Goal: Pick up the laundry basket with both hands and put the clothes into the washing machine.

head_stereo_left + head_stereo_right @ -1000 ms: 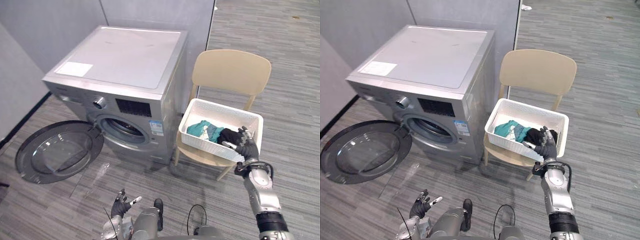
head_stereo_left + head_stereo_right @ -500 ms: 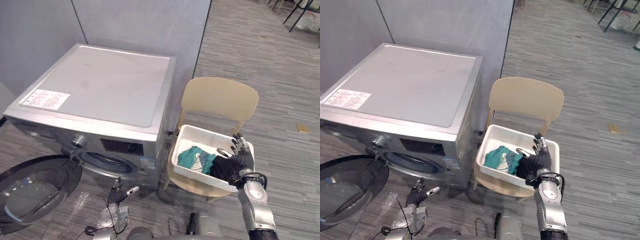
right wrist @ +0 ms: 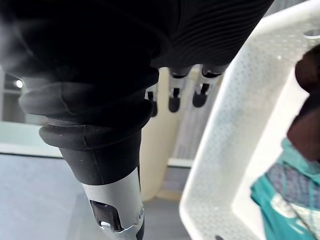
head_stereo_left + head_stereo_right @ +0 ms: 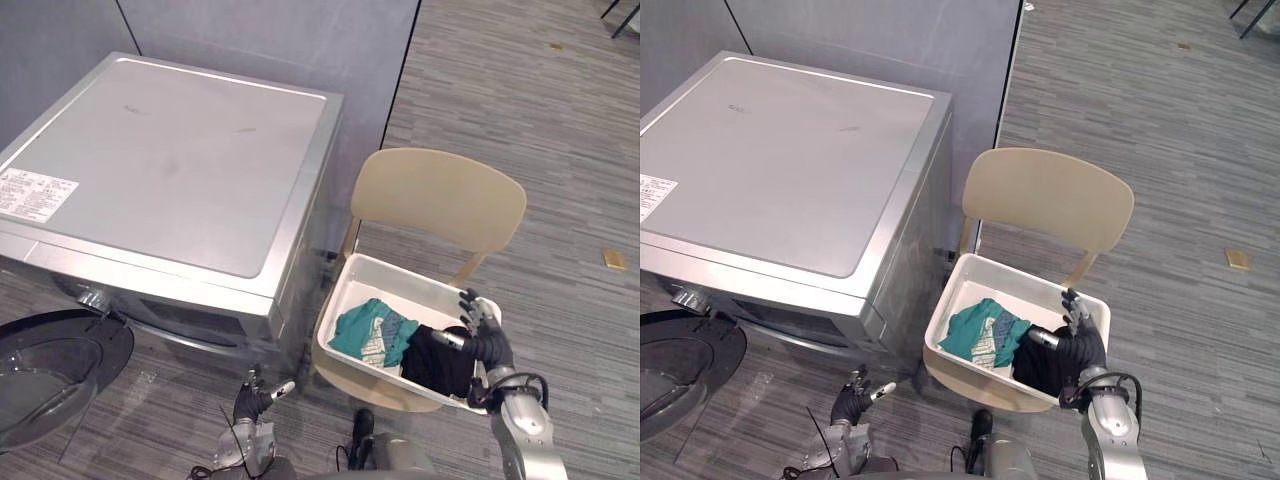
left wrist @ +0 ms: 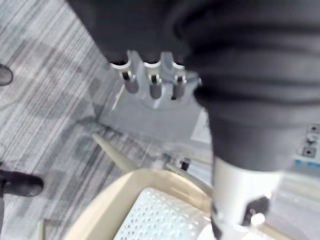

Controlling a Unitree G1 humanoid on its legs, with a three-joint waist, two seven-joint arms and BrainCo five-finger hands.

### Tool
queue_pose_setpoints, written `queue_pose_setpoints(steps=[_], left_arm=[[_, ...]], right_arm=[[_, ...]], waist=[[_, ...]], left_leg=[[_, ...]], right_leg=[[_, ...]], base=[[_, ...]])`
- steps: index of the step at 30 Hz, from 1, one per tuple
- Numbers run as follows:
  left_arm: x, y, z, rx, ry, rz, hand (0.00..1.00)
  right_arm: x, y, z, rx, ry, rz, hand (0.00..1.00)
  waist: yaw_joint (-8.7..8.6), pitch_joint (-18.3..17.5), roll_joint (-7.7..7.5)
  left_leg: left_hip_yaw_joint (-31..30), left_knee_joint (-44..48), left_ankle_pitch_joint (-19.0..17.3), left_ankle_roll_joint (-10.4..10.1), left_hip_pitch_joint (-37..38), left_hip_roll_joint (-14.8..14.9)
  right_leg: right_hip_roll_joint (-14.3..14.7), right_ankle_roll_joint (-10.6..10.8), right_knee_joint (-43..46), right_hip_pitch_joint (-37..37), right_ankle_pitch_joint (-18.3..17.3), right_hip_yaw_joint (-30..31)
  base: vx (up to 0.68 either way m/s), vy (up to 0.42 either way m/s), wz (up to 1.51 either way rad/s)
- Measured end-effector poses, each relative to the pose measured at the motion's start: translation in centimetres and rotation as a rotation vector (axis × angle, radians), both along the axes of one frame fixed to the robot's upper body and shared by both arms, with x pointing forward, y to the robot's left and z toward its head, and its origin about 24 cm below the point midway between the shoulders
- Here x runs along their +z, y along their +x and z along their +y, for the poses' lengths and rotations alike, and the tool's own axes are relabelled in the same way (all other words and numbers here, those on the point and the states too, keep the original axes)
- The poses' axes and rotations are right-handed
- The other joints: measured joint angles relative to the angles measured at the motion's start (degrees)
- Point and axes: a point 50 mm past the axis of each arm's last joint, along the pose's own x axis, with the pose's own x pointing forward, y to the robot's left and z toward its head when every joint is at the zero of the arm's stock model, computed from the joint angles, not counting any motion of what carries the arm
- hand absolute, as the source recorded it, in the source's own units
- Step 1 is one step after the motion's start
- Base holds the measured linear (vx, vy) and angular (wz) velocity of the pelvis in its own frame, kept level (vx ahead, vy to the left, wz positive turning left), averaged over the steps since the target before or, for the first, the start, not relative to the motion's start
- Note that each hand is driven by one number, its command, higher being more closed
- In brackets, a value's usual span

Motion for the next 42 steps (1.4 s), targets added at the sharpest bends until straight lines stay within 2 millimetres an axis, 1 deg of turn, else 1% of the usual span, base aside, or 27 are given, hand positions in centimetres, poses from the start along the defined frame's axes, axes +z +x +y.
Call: queue_pose_setpoints(steps=[1, 5, 7, 8, 9, 11, 12, 13, 14, 16, 18, 20, 23, 24, 25, 26, 28, 29, 31, 32, 33, 34, 37, 40, 42], left_arm=[[0.0, 0.0, 0.3, -0.009, 0.015, 0.003, 0.00], [0.1, -0.1, 1.1, -0.038, 0.043, 0.004, 0.00], [0.1, -0.1, 1.5, -0.054, 0.070, 0.007, 0.00], [0.1, -0.2, 1.9, -0.058, 0.083, 0.010, 0.00], [0.1, -0.1, 2.0, -0.060, 0.089, 0.009, 0.00], [0.3, 0.0, 2.3, -0.067, 0.104, -0.001, 0.00], [0.3, 0.1, 2.4, -0.069, 0.109, -0.003, 0.00], [0.4, 0.1, 2.6, -0.071, 0.115, -0.005, 0.00], [0.4, 0.2, 2.6, -0.074, 0.121, -0.009, 0.00], [0.5, 0.2, 2.8, -0.071, 0.127, -0.009, 0.00], [0.5, 0.1, 2.9, -0.062, 0.131, -0.007, 0.00], [0.8, 0.5, 3.0, -0.048, 0.143, -0.025, 0.00], [1.5, 1.4, 3.0, -0.034, 0.158, -0.062, 0.00], [1.7, 1.5, 3.0, -0.032, 0.161, -0.072, 0.00], [2.0, 1.8, 2.9, -0.032, 0.164, -0.090, 0.00], [2.2, 2.0, 2.9, -0.031, 0.164, -0.103, 0.00], [3.0, 2.6, 2.8, -0.020, 0.172, -0.143, 0.00], [3.1, 2.6, 2.8, -0.020, 0.173, -0.149, 0.00], [3.2, 2.7, 2.8, -0.016, 0.176, -0.156, 0.00], [3.3, 2.8, 2.8, -0.015, 0.175, -0.158, 0.00], [3.4, 2.9, 2.7, -0.011, 0.175, -0.166, 0.00], [3.6, 3.2, 2.7, -0.005, 0.178, -0.175, 0.00], [3.8, 3.5, 2.7, 0.000, 0.181, -0.185, 0.00], [3.8, 3.5, 2.7, 0.010, 0.176, -0.187, 0.00], [3.8, 3.5, 2.7, 0.014, 0.176, -0.188, 0.00]], right_arm=[[-0.3, -0.1, 0.3, 0.037, -0.019, 0.019, 0.00], [-1.1, 0.0, 0.6, 0.096, -0.067, 0.061, 0.00], [-2.0, 0.3, 0.5, 0.127, -0.125, 0.109, 0.00], [-2.6, 0.6, 0.7, 0.163, -0.167, 0.141, 0.00], [-2.8, 0.7, 0.8, 0.170, -0.173, 0.148, 0.00], [-3.4, 1.0, 1.5, 0.205, -0.203, 0.170, 0.00], [-3.5, 1.3, 1.8, 0.227, -0.233, 0.177, 0.00], [-3.9, 1.5, 2.0, 0.250, -0.269, 0.193, 0.00], [-4.0, 1.9, 2.2, 0.277, -0.317, 0.202, 0.00], [-4.0, 2.3, 2.5, 0.314, -0.379, 0.200, 0.00], [-3.9, 2.9, 2.8, 0.326, -0.413, 0.189, 0.00], [-3.7, 4.3, 2.7, 0.312, -0.454, 0.183, 0.00], [-3.1, 6.1, 2.5, 0.286, -0.499, 0.161, 0.00], [-3.0, 6.4, 2.5, 0.283, -0.504, 0.156, 0.00], [-2.6, 7.0, 2.3, 0.272, -0.519, 0.142, 0.00], [-2.3, 7.2, 2.1, 0.261, -0.529, 0.132, 0.00], [-1.1, 8.4, 1.5, 0.230, -0.566, 0.094, 0.00], [-0.8, 8.7, 1.4, 0.221, -0.573, 0.083, 0.00], [0.8, 10.5, 1.4, 0.190, -0.595, 0.027, 0.00], [1.2, 10.9, 1.3, 0.184, -0.601, 0.016, 0.00], [2.1, 11.7, 1.2, 0.172, -0.616, -0.015, 0.00], [2.9, 12.1, 1.0, 0.152, -0.626, -0.040, 0.00], [4.0, 13.0, 1.0, 0.126, -0.631, -0.077, 0.00], [5.2, 13.7, 1.0, 0.088, -0.617, -0.122, 0.00], [5.8, 14.1, 1.1, 0.084, -0.617, -0.142, 0.00]], waist=[[-0.07, 0.01, 0.00], [-0.13, 0.02, -0.05], [-0.08, 0.06, -0.21], [-0.12, 0.06, -0.22], [-0.11, 0.06, -0.26], [-0.13, 0.23, -0.49], [-0.11, 0.26, -0.53], [-0.09, 0.43, -0.43], [0.00, 1.21, -0.81], [0.17, 2.45, -1.44], [0.24, 3.70, -1.72], [1.03, 5.20, -1.83], [1.86, 7.45, -1.82], [1.93, 7.87, -1.97], [2.65, 8.45, -1.97], [2.96, 8.78, -1.94], [3.05, 9.92, -2.14], [3.12, 10.22, -2.29], [3.41, 12.09, -2.82], [3.48, 12.62, -2.86], [3.73, 13.62, -2.86], [4.42, 14.35, -2.86], [4.96, 15.27, -3.02], [6.08, 15.68, -3.23], [6.15, 16.33, -3.36]], left_leg=[[0.05, -0.44, 0.27, -0.41, -0.06, 0.03], [0.42, -1.86, 0.65, -0.41, 0.23, -0.08], [0.54, -2.02, 0.65, -0.41, 0.07, -0.72], [0.56, -2.30, 0.64, -0.40, 0.04, -1.09], [0.59, -2.61, 0.62, -0.40, 0.07, -1.22], [0.60, -3.54, 0.34, -0.08, -0.13, -1.48], [0.54, -3.82, -0.02, 0.47, -0.44, -1.54], [0.46, -3.81, -0.94, 0.72, -0.92, -1.53], [0.48, -3.72, -1.47, 1.26, -1.24, -1.80], [0.39, -2.36, -1.70, 1.58, -2.41, -2.03], [0.20, -0.99, -2.35, 1.77, -3.56, -2.36], [0.03, 0.48, -2.41, 1.86, -6.03, -2.82], [-0.53, 2.36, -2.29, 1.99, -8.33, -2.93], [-0.70, 2.78, -2.18, 2.10, -8.52, -2.96], [-1.15, 3.48, -2.21, 2.14, -8.97, -2.97], [-1.39, 3.73, -2.30, 2.11, -9.15, -2.99], [-2.85, 4.87, -2.51, 2.20, -10.47, -3.15], [-3.03, 5.05, -2.52, 2.21, -10.75, -3.20], [-3.34, 5.60, -2.59, 2.34, -11.26, -3.45], [-3.52, 5.93, -2.68, 2.49, -11.51, -3.54], [-3.76, 6.61, -2.82, 2.69, -12.25, -3.73], [-3.82, 7.06, -2.89, 2.81, -12.87, -3.85], [-4.44, 8.01, -3.27, 3.04, -13.77, -3.91], [-4.45, 8.74, -3.52, 3.06, -14.64, -3.98], [-4.61, 8.92, -3.56, 3.12, -14.81, -3.98]], right_leg=[[0.23, 0.00, -1.45, 0.34, 0.83, 0.00], [0.95, 0.23, -6.19, 1.76, 3.94, 0.50], [0.81, 0.62, -8.33, 2.05, 5.80, 1.47], [0.72, 0.82, -10.35, 2.64, 7.36, 1.77], [0.73, 0.74, -11.06, 2.80, 7.92, 1.90], [0.73, 0.96, -12.85, 2.81, 9.50, 2.16], [0.77, 1.05, -13.78, 2.80, 10.37, 2.10], [0.84, 1.13, -14.71, 2.74, 11.14, 1.87], [0.69, 1.28, -15.25, 2.75, 12.04, 1.87], [0.34, 1.89, -15.86, 2.72, 12.61, 1.99], [-0.39, 2.12, -15.88, 2.45, 12.76, 2.02], [-0.75, 2.28, -15.77, 0.64, 12.87, 2.81], [-0.94, 3.01, -15.74, -0.57, 13.63, 2.78], [-0.94, 2.83, -15.66, -0.55, 14.34, 2.71], [-0.81, 2.64, -15.67, -0.57, 14.49, 2.62], [-0.79, 2.55, -15.67, -0.56, 14.56, 2.52], [-0.92, 2.12, -15.56, -0.62, 14.88, 1.18], [-0.95, 1.98, -15.54, -0.63, 14.98, 0.94], [-1.09, 1.95, -15.28, -0.68, 15.01, 0.48], [-1.08, 1.95, -15.11, -0.77, 15.01, 0.37], [-1.20, 1.95, -14.87, -1.14, 15.01, 0.17], [-1.33, 2.01, -14.73, -1.51, 15.06, 0.12], [-1.38, 2.03, -14.72, -1.65, 15.08, -0.28], [-1.42, 2.02, -14.35, -2.45, 15.09, -0.07], [-1.44, 2.02, -14.19, -2.53, 15.08, -0.12]], base=[[0.02, 0.009, -0.04], [-0.01, 0.028, -0.08], [-0.08, 0.078, -0.16], [-0.09, 0.079, -0.11], [-0.10, 0.079, -0.07], [-0.12, 0.079, -0.02], [-0.13, 0.084, 0.06], [-0.15, 0.093, 0.08], [-0.19, 0.093, 0.06], [-0.19, 0.051, 0.07], [-0.14, 0.070, 0.11], [-0.12, 0.048, 0.03], [-0.05, 0.014, 0.05], [-0.01, 0.016, 0.14], [0.00, 0.015, 0.05], [0.01, 0.022, 0.13], [0.01, 0.037, 0.27], [0.00, 0.048, 0.24], [0.00, 0.052, 0.15], [-0.02, 0.052, 0.12], [-0.03, 0.064, 0.11], [-0.03, 0.065, 0.10], [-0.01, 0.070, 0.09], [0.00, 0.067, -0.01], [0.00, 0.053, 0.04]])
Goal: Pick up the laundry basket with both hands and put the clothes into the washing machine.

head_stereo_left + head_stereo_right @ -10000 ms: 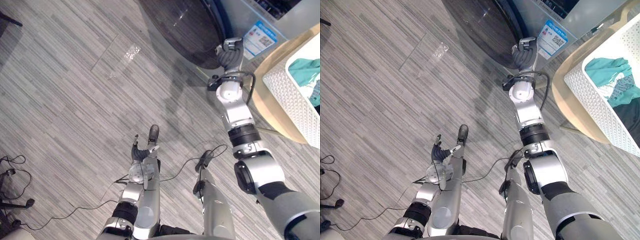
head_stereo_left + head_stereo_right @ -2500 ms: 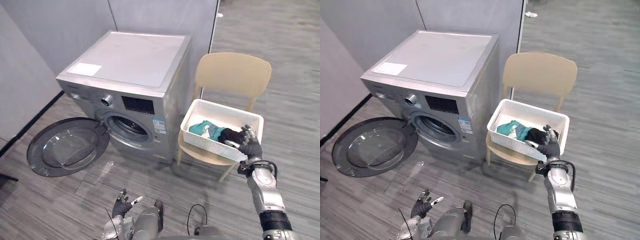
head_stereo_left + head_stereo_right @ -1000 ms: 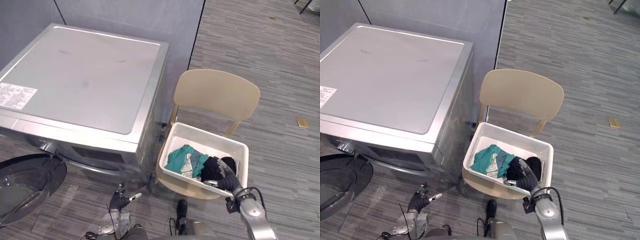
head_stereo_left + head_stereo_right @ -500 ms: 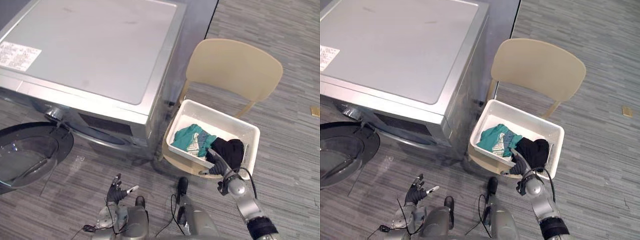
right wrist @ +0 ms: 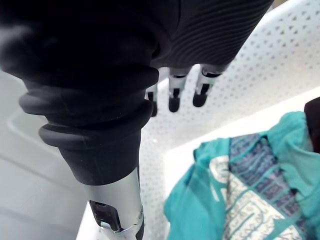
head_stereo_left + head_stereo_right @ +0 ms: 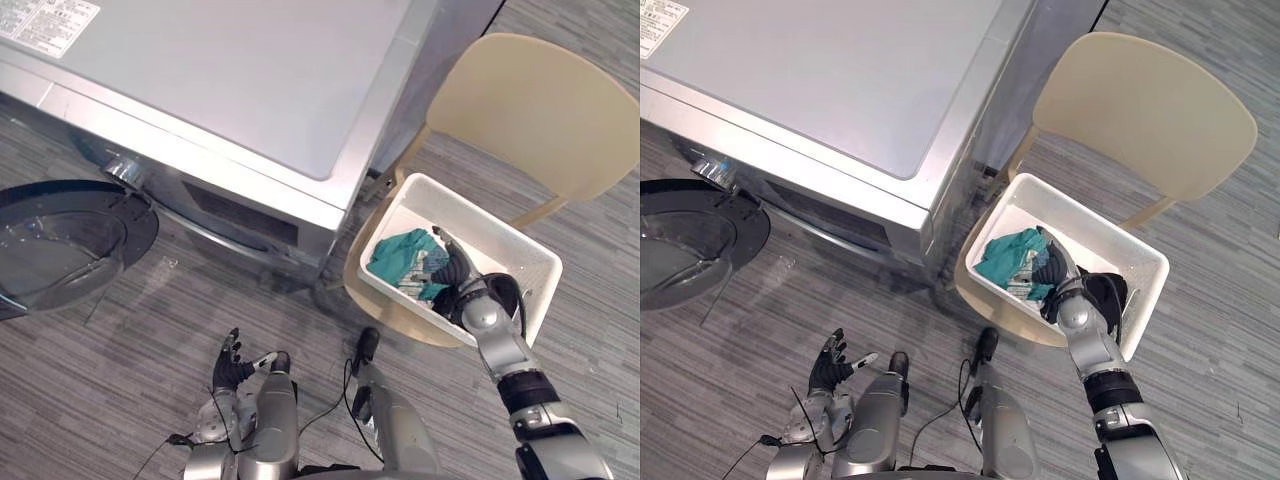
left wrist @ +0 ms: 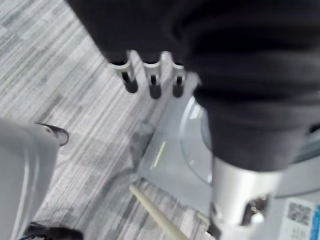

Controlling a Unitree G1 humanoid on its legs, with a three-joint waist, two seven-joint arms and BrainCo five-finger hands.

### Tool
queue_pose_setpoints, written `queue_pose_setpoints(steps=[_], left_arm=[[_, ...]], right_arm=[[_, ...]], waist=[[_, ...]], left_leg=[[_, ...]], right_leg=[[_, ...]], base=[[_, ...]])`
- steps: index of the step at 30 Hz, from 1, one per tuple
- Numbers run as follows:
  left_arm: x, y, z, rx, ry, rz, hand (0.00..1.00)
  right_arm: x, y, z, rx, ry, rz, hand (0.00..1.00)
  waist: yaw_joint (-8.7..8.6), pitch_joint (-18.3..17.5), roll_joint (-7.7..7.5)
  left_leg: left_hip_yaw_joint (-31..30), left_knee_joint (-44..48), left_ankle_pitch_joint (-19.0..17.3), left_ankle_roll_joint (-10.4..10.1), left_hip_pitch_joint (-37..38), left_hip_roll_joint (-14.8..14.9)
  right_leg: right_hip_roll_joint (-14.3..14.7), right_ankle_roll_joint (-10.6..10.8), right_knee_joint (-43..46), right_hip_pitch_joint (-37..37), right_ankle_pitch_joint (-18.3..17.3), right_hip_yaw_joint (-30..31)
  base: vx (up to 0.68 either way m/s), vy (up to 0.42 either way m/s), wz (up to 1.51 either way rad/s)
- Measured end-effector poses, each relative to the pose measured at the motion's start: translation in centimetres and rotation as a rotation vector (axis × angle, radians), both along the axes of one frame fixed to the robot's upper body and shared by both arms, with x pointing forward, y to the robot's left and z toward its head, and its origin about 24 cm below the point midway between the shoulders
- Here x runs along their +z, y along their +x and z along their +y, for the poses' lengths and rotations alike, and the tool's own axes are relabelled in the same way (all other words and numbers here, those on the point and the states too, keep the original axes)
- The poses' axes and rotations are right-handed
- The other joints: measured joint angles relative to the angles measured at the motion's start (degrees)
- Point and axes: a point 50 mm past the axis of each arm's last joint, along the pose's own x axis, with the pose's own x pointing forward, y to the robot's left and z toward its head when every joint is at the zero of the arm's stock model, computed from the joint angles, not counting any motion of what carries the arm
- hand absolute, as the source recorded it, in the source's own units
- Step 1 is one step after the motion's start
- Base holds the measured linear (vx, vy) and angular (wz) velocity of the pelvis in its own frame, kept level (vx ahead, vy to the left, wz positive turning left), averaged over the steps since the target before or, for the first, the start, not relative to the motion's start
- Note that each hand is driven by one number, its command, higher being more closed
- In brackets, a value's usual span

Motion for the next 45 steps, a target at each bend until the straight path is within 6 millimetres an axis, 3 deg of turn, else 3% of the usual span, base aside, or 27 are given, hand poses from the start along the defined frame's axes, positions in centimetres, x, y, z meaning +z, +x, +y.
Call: queue_pose_setpoints(steps=[5, 9, 15, 19, 27, 30, 36, 45], left_arm=[[0.7, 0.4, 0.1, 0.013, 0.012, -0.032, 0.00], [0.9, 0.5, 0.0, 0.012, 0.013, -0.041, 0.00], [1.3, 1.1, -0.2, 0.014, 0.020, -0.068, 0.00], [1.7, 1.7, -0.6, 0.015, 0.019, -0.091, 0.00], [1.6, 1.8, -1.4, 0.002, 0.011, -0.096, 0.00], [1.7, 2.1, -1.6, 0.003, 0.005, -0.100, 0.00], [1.7, 2.5, -1.4, 0.026, 0.017, -0.102, 0.00], [1.8, 2.6, -1.2, 0.046, 0.032, -0.105, 0.00]], right_arm=[[2.9, 1.8, -0.6, -0.010, -0.027, -0.073, 0.00], [4.0, 2.8, -1.8, -0.058, -0.042, -0.087, 0.00], [7.3, 4.7, -4.6, -0.177, -0.018, -0.137, 0.00], [8.1, 5.1, -5.9, -0.230, -0.010, -0.134, 0.00], [6.9, 5.1, -6.6, -0.263, 0.009, -0.080, 0.00], [6.6, 5.1, -6.5, -0.260, 0.012, -0.074, 0.00], [4.2, 3.9, -5.5, -0.239, 0.030, -0.046, 0.00], [4.0, 3.3, -4.2, -0.210, 0.052, -0.097, 0.00]], waist=[[0.03, 3.33, -0.51], [0.12, 4.60, -0.37], [0.39, 5.38, 0.59], [0.86, 5.97, 1.26], [1.06, 6.80, 2.71], [1.04, 6.81, 2.75], [0.83, 6.81, 2.75], [-0.11, 6.80, 2.73]], left_leg=[[-1.38, 1.00, 0.02, 0.03, -1.83, -0.28], [-1.95, 1.42, 0.11, -0.03, -2.95, -0.45], [-2.56, 2.28, 0.52, 0.03, -5.58, -1.16], [-2.92, 2.17, 1.15, 0.04, -7.43, -1.76], [-4.07, 2.04, 1.84, -0.15, -10.41, -2.04], [-4.47, 1.49, 2.71, -0.36, -11.15, -2.34], [-4.49, 1.45, 2.98, -0.48, -11.71, -2.59], [-3.92, 2.86, 2.83, -0.32, -13.93, -2.59]], right_leg=[[-0.20, -0.04, 0.64, -0.97, -0.04, -0.89], [-0.40, -0.04, 0.79, -1.58, -0.04, -1.68], [-1.22, -0.11, 2.55, -4.83, -0.09, -1.78], [-1.83, -0.11, 2.99, -6.77, -0.09, -1.88], [-2.06, -0.19, 3.18, -9.22, -0.03, -2.95], [-2.33, -0.20, 3.18, -10.14, -0.02, -3.30], [-2.57, -0.41, 3.26, -10.57, 0.12, -3.24], [-2.58, -0.80, 3.57, -12.61, 0.45, -2.46]], base=[[-0.02, 0.048, 0.10], [-0.01, 0.057, 0.10], [0.00, 0.078, 0.06], [-0.01, 0.044, 0.06], [0.01, 0.036, 0.08], [0.02, 0.036, 0.09], [-0.01, 0.044, 0.02], [-0.02, 0.042, -0.03]])
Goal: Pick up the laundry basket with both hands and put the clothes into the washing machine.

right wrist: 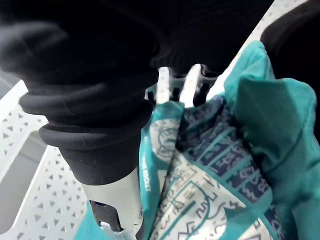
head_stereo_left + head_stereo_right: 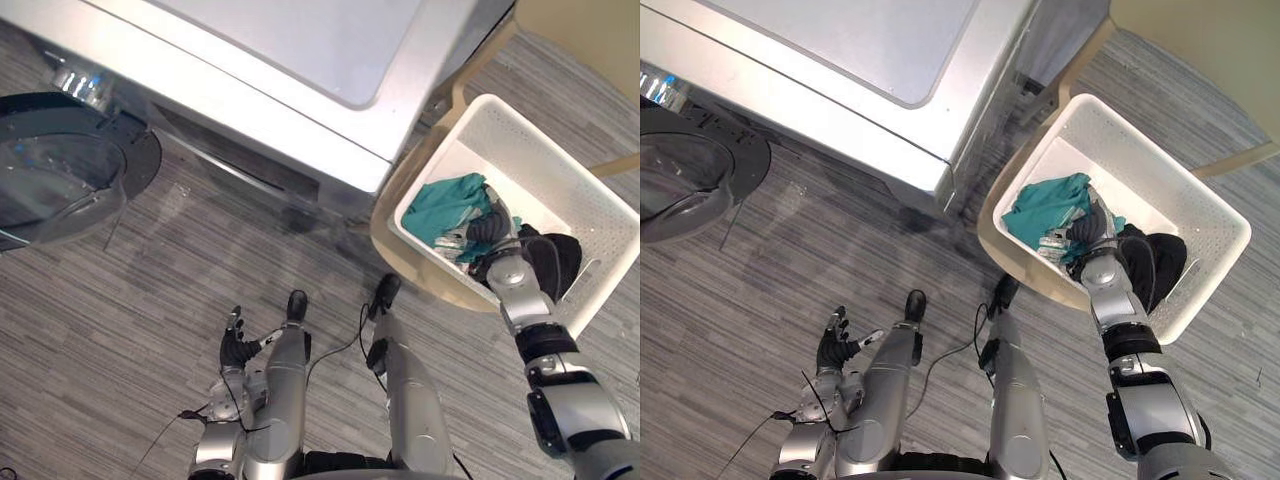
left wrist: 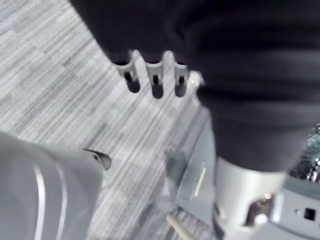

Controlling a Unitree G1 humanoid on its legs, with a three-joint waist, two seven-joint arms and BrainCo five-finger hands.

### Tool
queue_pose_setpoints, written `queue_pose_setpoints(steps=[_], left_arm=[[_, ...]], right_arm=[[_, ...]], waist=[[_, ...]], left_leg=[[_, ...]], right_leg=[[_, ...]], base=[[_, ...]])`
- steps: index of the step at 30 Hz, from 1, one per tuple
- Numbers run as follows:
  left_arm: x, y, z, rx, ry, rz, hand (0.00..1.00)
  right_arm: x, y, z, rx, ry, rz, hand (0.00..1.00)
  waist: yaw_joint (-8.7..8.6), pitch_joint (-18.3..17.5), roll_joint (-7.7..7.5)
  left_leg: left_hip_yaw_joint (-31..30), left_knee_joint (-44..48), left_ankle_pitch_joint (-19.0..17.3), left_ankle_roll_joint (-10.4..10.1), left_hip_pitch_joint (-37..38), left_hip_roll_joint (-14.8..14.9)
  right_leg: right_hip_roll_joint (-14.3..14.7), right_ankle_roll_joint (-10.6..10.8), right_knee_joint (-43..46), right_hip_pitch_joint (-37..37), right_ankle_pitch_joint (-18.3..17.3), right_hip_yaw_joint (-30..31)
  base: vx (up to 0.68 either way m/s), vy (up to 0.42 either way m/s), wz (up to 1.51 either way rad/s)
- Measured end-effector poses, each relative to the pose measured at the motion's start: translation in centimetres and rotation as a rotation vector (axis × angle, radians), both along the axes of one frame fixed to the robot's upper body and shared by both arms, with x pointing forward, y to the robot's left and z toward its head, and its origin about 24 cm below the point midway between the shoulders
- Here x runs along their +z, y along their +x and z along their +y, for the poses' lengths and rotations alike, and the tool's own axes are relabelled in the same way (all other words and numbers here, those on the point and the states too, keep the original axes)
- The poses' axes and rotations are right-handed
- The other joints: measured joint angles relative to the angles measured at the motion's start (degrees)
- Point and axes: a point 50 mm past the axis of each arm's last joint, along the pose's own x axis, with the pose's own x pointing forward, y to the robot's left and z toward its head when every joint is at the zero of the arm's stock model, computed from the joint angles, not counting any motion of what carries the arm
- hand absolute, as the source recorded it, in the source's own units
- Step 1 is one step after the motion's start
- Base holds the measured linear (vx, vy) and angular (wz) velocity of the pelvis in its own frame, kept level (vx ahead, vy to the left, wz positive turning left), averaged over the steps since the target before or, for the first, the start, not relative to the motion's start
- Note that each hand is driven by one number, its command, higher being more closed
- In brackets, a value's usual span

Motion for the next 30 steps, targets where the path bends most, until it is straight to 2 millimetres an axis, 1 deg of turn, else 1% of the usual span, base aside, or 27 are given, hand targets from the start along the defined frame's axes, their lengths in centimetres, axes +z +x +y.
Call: queue_pose_setpoints(steps=[5, 8, 12, 18, 19, 26, 28, 30], left_arm=[[0.0, 0.0, 0.2, 0.009, 0.001, 0.000, 0.00], [0.0, -0.1, 0.7, 0.031, 0.006, -0.001, 0.00], [0.1, 0.0, 1.0, 0.038, 0.013, -0.003, 0.00], [0.2, 0.8, 0.8, 0.038, 0.017, -0.011, 0.00], [0.3, 1.0, 0.7, 0.035, 0.017, -0.017, 0.00], [0.8, 2.4, 0.3, 0.016, 0.016, -0.043, 0.00], [1.1, 2.9, 0.0, 0.007, 0.015, -0.056, 0.00], [1.3, 3.1, 0.0, 0.007, 0.016, -0.063, 0.00]], right_arm=[[-0.2, 0.0, 0.5, 0.012, 0.008, 0.005, 0.00], [-0.1, 0.2, 0.7, 0.022, -0.006, 0.007, 0.00], [1.3, 1.8, 1.8, 0.058, -0.063, 0.001, 0.00], [1.1, 1.9, 0.9, 0.041, -0.144, 0.034, 0.00], [1.1, 1.9, 0.8, 0.046, -0.174, 0.037, 1.00], [1.6, 1.7, -1.1, 0.012, -0.314, 0.056, 1.00], [2.0, 1.6, -1.8, -0.006, -0.350, 0.059, 1.00], [2.2, 1.5, -2.2, -0.018, -0.360, 0.059, 1.00]], waist=[[-0.02, -0.01, -0.04], [0.07, 0.00, -0.05], [0.08, -0.02, -0.10], [0.37, -0.02, -0.09], [0.36, -0.03, -0.08], [0.48, -0.04, 0.00], [1.28, -0.07, -0.02], [1.64, -0.09, 0.00]], left_leg=[[-0.30, 0.82, -0.15, 0.08, -0.80, 0.25], [-0.75, 1.39, -0.19, 0.07, -1.77, 0.44], [-1.60, 2.54, -0.16, 0.06, -5.23, 0.54], [-4.19, 2.51, 0.30, -0.50, -6.96, 0.28], [-4.66, 2.44, 0.42, -0.63, -7.29, 0.14], [-7.14, 0.12, 2.25, -1.44, -7.72, -0.48], [-7.47, -1.11, 2.86, -1.77, -7.68, -0.48], [-7.99, -1.83, 3.32, -2.23, -7.67, -0.44]], right_leg=[[0.26, -0.14, -0.03, -0.23, 0.28, -0.24], [0.36, -0.17, -0.09, -0.49, 0.30, -0.91], [0.69, -0.04, -1.33, -2.38, 1.25, -1.78], [0.74, -0.07, -2.02, -2.47, 1.33, -4.37], [0.68, -0.07, -2.16, -2.55, 1.33, -4.79], [0.28, -0.25, -2.28, -2.68, 1.02, -7.12], [0.23, -0.47, -2.13, -3.12, 0.85, -7.35], [0.29, -0.66, -2.11, -3.31, 0.69, -7.70]], base=[[-0.01, 0.029, 0.01], [-0.02, 0.037, 0.09], [-0.03, 0.040, 0.07], [0.00, 0.042, 0.20], [0.00, 0.053, 0.19], [0.00, 0.031, 0.19], [-0.01, 0.005, 0.11], [-0.01, -0.005, 0.10]])
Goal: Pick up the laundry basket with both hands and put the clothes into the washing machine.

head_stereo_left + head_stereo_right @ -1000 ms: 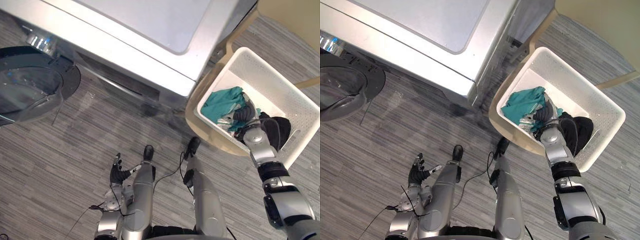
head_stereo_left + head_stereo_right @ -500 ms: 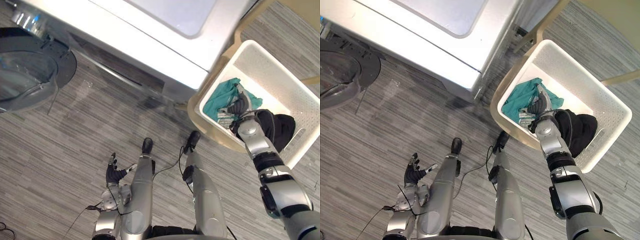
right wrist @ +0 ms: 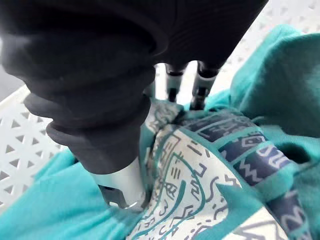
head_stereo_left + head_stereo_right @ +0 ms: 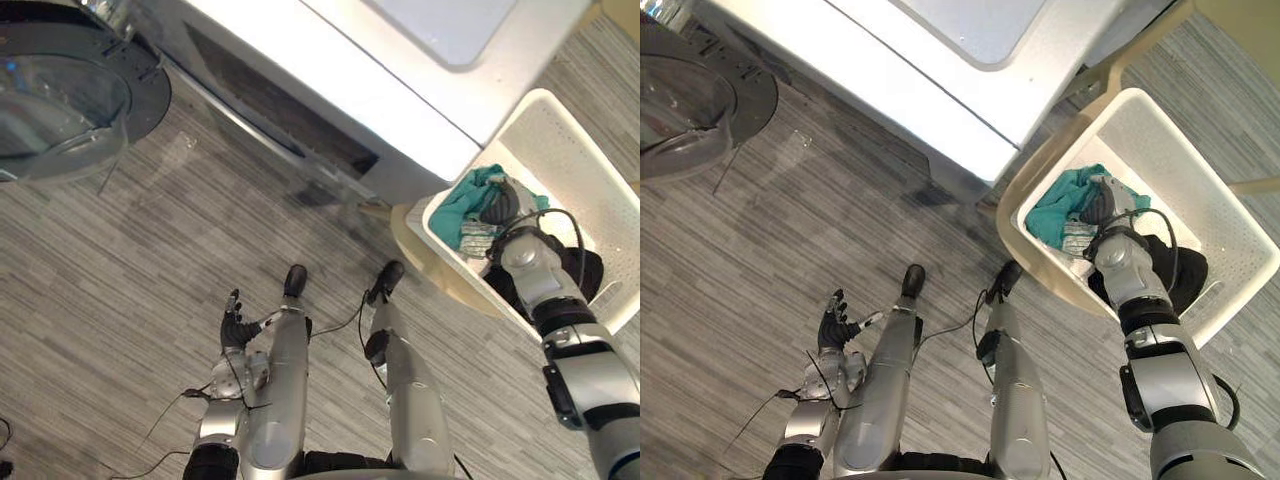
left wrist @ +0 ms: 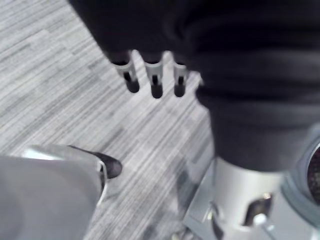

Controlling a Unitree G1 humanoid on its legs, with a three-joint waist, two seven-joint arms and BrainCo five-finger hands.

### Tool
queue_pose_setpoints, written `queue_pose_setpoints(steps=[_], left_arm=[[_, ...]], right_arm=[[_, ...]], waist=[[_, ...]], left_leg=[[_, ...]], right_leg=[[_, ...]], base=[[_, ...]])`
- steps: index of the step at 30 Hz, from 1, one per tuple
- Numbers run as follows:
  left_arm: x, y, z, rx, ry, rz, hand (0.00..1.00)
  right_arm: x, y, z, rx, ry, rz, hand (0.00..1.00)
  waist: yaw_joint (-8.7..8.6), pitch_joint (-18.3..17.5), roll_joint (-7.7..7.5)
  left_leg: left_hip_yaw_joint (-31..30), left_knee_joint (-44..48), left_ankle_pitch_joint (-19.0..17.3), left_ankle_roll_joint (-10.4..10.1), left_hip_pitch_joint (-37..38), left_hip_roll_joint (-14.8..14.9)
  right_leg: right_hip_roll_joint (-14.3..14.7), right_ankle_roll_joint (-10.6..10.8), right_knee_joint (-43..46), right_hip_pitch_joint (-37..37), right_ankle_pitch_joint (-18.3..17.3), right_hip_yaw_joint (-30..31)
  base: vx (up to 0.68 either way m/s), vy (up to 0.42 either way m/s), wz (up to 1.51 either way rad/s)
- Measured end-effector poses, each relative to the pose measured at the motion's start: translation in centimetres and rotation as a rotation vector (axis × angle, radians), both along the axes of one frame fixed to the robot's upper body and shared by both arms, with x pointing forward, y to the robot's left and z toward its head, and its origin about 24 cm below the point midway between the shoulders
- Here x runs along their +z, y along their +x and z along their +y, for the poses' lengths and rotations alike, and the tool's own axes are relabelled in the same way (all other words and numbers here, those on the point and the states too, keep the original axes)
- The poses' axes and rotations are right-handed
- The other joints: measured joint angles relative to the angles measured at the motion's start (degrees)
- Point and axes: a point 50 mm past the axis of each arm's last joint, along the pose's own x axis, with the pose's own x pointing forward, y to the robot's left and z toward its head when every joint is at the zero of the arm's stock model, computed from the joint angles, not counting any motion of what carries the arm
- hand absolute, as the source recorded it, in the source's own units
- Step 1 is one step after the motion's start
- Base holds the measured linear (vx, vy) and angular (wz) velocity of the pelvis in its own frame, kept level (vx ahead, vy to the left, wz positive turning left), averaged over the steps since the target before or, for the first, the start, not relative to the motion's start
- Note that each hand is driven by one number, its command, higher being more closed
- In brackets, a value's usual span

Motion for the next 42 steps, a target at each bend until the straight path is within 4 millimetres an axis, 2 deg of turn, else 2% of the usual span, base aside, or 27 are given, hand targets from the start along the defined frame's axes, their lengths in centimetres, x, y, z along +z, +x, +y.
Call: queue_pose_setpoints(steps=[2, 6, 9, 11, 15, 18, 22, 24, 26, 29, 30, 35, 36, 38, 42], left_arm=[[0.0, 0.2, -0.1, -0.003, -0.001, -0.001, 0.00], [0.1, 0.5, -0.5, -0.016, -0.003, -0.006, 0.00], [0.1, 0.5, -0.9, -0.023, -0.011, -0.007, 0.00], [0.2, 0.5, -1.1, -0.023, -0.019, -0.011, 0.00], [0.6, 0.7, -1.0, -0.022, -0.016, -0.032, 0.00], [0.7, 0.6, -0.9, -0.022, -0.014, -0.033, 0.00], [0.4, 0.3, -0.4, -0.021, -0.002, -0.011, 0.00], [0.1, -0.2, -0.2, -0.016, 0.000, 0.005, 0.00], [0.0, -0.6, 0.3, -0.004, -0.001, 0.014, 0.00], [-0.7, -1.6, 1.4, 0.008, 0.019, 0.057, 0.00], [-0.8, -1.8, 1.5, 0.010, 0.023, 0.065, 0.00], [-1.8, -3.2, 2.8, 0.038, 0.028, 0.131, 0.00], [-1.9, -3.3, 2.9, 0.040, 0.034, 0.139, 0.00], [-2.8, -4.4, 3.6, 0.062, 0.043, 0.185, 0.00], [-4.3, -6.1, 4.1, 0.083, 0.035, 0.275, 0.00]], right_arm=[[-0.3, 0.0, -0.1, -0.006, 0.003, 0.010, 1.00], [-1.2, -0.4, -1.6, -0.083, 0.071, 0.037, 1.00], [-1.6, -0.8, -2.8, -0.154, 0.181, 0.039, 1.00], [-1.7, -1.2, -3.6, -0.196, 0.315, 0.001, 1.00], [-1.6, -1.7, -4.0, -0.226, 0.434, -0.047, 1.00], [-0.3, -2.0, -4.2, -0.224, 0.503, -0.141, 1.00], [2.7, -2.1, -4.3, -0.194, 0.589, -0.300, 1.00], [3.1, -2.5, -4.4, -0.181, 0.613, -0.339, 1.00], [3.2, -3.1, -4.7, -0.177, 0.638, -0.367, 1.00], [3.1, -4.3, -5.0, -0.178, 0.713, -0.432, 1.00], [3.1, -4.6, -5.1, -0.178, 0.726, -0.442, 1.00], [2.3, -8.0, -6.1, -0.188, 0.812, -0.556, 1.00], [2.3, -8.5, -6.4, -0.194, 0.817, -0.568, 1.00], [2.1, -9.6, -6.5, -0.192, 0.860, -0.614, 1.00], [1.9, -11.8, -6.0, -0.156, 0.903, -0.681, 1.00]], waist=[[0.01, -0.44, 0.15], [0.87, -1.98, 0.24], [1.25, -2.22, 0.68], [1.43, -2.35, 0.91], [1.50, -2.35, 0.90], [0.97, -2.37, 0.87], [-0.10, -2.52, 0.34], [-0.34, -2.55, 0.16], [-0.60, -2.56, -0.58], [-0.84, -3.60, -3.26], [-0.99, -3.88, -3.71], [-2.19, -7.35, -7.28], [-2.41, -7.65, -7.52], [-3.32, -10.75, -8.34], [-4.26, -15.56, -8.43]], left_leg=[[-0.69, -0.63, 0.55, -0.24, -0.03, 0.07], [-1.19, -1.97, 1.58, -0.57, 0.55, 0.21], [-1.21, -1.95, 1.62, -0.54, 0.63, 0.13], [-1.10, -1.92, 1.71, -0.40, 0.86, -0.04], [-0.84, -1.72, 1.78, -0.32, 2.02, -0.03], [-0.23, -1.76, 1.76, -0.31, 3.92, 0.07], [1.12, -1.75, 1.46, 0.09, 6.98, 0.34], [1.56, -1.87, 1.18, 0.46, 8.28, 0.39], [1.96, -2.19, 0.93, 0.85, 10.07, 0.47], [3.48, -3.67, 0.89, 0.93, 13.19, 0.72], [3.67, -3.84, 0.85, 0.98, 13.65, 0.78], [5.38, -5.49, 0.28, 1.40, 18.14, 1.11], [5.61, -5.70, 0.17, 1.46, 18.85, 1.11], [6.91, -5.90, -0.76, 1.72, 20.33, 1.27], [9.32, -7.45, -1.87, 2.08, 24.04, 2.06]], right_leg=[[0.09, -0.31, 0.10, 0.00, -0.23, -0.74], [0.00, -0.68, 1.01, -0.13, -0.78, -1.20], [-0.24, -0.65, 1.66, -0.15, -0.99, -1.33], [-0.51, -0.54, 2.06, -0.04, -1.06, -1.31], [-0.55, -0.49, 2.18, 1.14, -1.09, -1.16], [-0.58, -0.48, 2.17, 2.87, -1.10, -0.78], [-0.47, -0.39, 2.19, 5.32, -1.15, 0.46], [-0.49, 0.37, 2.13, 6.85, -1.70, 0.79], [-0.47, 0.79, 2.06, 8.32, -2.00, 1.21], [-0.47, 1.31, 1.99, 10.16, -2.24, 2.53], [-0.46, 1.42, 1.99, 10.47, -2.32, 2.68], [-0.36, 2.41, 1.72, 13.54, -3.05, 4.30], [-0.34, 2.46, 1.59, 14.06, -3.08, 4.48], [-0.03, 2.50, 0.75, 15.22, -3.11, 5.52], [0.50, 2.75, -0.29, 17.33, -3.30, 7.77]], base=[[-0.01, -0.010, 0.18], [0.00, -0.004, 0.08], [-0.01, 0.023, 0.03], [-0.01, 0.052, 0.01], [0.01, 0.034, -0.02], [0.01, 0.035, -0.06], [-0.01, 0.031, -0.12], [-0.03, 0.035, -0.11], [-0.01, 0.029, -0.10], [0.03, 0.025, -0.15], [0.06, 0.024, -0.11], [0.09, 0.032, -0.15], [0.11, 0.046, -0.14], [0.10, 0.055, -0.25], [0.14, 0.053, -0.33]])
